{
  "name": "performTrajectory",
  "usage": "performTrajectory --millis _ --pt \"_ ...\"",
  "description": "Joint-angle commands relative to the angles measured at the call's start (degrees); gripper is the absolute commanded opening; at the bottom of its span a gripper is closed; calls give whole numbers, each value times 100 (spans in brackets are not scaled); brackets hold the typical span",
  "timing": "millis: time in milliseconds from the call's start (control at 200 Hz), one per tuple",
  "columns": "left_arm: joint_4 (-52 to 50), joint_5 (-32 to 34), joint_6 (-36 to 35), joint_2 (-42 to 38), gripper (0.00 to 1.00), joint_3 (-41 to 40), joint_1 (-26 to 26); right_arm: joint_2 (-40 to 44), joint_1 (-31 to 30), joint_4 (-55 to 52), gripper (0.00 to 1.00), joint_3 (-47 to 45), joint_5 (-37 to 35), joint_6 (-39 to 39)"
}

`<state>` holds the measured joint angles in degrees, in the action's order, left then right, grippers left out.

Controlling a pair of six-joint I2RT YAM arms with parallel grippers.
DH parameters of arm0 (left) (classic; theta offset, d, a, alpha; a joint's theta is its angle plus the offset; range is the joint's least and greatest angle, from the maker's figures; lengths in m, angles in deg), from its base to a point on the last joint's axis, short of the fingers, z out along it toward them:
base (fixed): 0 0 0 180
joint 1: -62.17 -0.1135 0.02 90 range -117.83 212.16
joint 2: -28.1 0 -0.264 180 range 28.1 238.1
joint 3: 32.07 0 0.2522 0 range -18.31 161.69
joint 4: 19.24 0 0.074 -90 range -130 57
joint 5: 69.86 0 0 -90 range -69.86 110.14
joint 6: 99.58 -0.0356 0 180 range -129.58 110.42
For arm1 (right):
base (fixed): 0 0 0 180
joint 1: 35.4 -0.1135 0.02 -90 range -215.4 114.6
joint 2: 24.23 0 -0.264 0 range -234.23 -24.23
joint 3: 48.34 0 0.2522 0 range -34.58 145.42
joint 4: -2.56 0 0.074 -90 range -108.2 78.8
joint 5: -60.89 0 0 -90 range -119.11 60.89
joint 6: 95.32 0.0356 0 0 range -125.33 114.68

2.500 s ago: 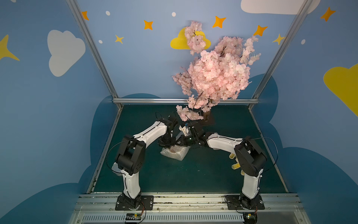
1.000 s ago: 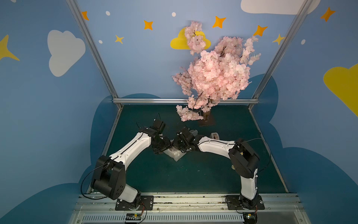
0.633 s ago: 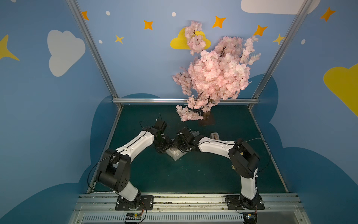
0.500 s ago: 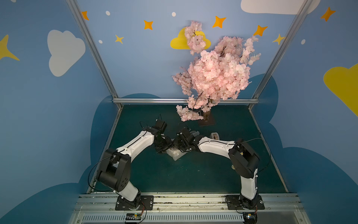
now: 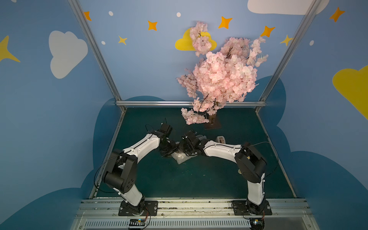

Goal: Wrap mugs in bubble wrap
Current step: Wrap the mug in bubble wrap.

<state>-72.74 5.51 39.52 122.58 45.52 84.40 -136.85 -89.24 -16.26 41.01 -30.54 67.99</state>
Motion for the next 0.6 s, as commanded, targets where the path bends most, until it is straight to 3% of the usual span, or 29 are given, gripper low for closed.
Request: performTrajectory --millis 0,155,295,431,596 --pt "514 242 160 246 43 -117 15 87 -135 -235 0 -307 109 -210" --pt "462 268 122 355 30 -17 -35 334 -129 -96 0 -432 85 -388" --pt "403 224 74 426 26 72 -93 366 -101 -200 3 -304 214 -553" --pt "253 239 -59 483 19 218 -125 397 -65 -140 11 -366 331 -655" --pt "-195 429 -371 586 11 569 -149 622 -39 -30 29 -473 359 -995"
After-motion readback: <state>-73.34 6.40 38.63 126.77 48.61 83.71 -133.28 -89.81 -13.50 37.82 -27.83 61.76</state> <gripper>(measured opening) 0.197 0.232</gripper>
